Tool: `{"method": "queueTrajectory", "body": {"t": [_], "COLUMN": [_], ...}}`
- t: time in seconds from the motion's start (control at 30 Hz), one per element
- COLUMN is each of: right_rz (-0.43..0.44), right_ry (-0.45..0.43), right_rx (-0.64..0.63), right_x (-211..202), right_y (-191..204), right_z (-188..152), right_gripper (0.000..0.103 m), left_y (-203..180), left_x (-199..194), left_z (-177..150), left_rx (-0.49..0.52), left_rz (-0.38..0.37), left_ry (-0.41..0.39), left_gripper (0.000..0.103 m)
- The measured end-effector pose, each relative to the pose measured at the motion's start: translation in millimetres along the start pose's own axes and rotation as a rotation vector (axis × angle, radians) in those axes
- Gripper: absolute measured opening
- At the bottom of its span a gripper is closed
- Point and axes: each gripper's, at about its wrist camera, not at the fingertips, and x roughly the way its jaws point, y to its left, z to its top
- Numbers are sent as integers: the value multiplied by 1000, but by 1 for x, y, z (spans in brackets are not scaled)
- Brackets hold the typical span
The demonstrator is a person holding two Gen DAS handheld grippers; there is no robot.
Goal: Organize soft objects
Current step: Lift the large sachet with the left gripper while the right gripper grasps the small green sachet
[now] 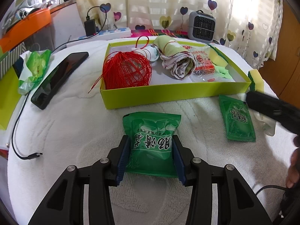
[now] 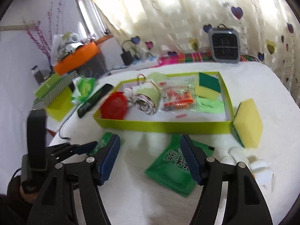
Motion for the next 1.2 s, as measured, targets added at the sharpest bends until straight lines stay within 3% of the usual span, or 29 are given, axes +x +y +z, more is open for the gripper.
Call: {"method": "queueTrajectory", "body": {"t": [0.1,0.17,0.3,0.37,0.47,0.77,1.0,1.07,1.13,1.2], "right_rz": [-87,-117,-206,-199,-186,-304,-323,-318,-303,-298], "right_ry": [76,82,97,113,122,131,130,125,122,122], "right_rx": [92,142,140,149,109,7,-27,-34,-51,-73], "right_x": [19,20,21,25,31,43,42,41,39,39], "right_y": [-15,-24,-26,-28,-18,-3,-2,-1,2,7], "right_z": [-1,-3,-4,-7,-7,-15,-16,-17,-17,-18], "right_gripper": [67,67,67,68,81,82,76,71,57,51], "left_y": [0,0,0,0,0,0,0,0,0,0], "left_x": [-1,0,0,0,0,0,0,0,0,0], "left_z": [1,1,0,0,0,0,0,0,0,0], "left_rx": [-1,0,-2,-2,0,-1,-3,-3,0,-2], "left_rz": [-3,-2,-3,-4,-2,-4,-5,-5,-3,-4], "left_ry": [-2,-2,-3,-3,-3,-5,-5,-6,-6,-7], "left_gripper": [43,44,44,44,44,44,45,45,44,44]}}
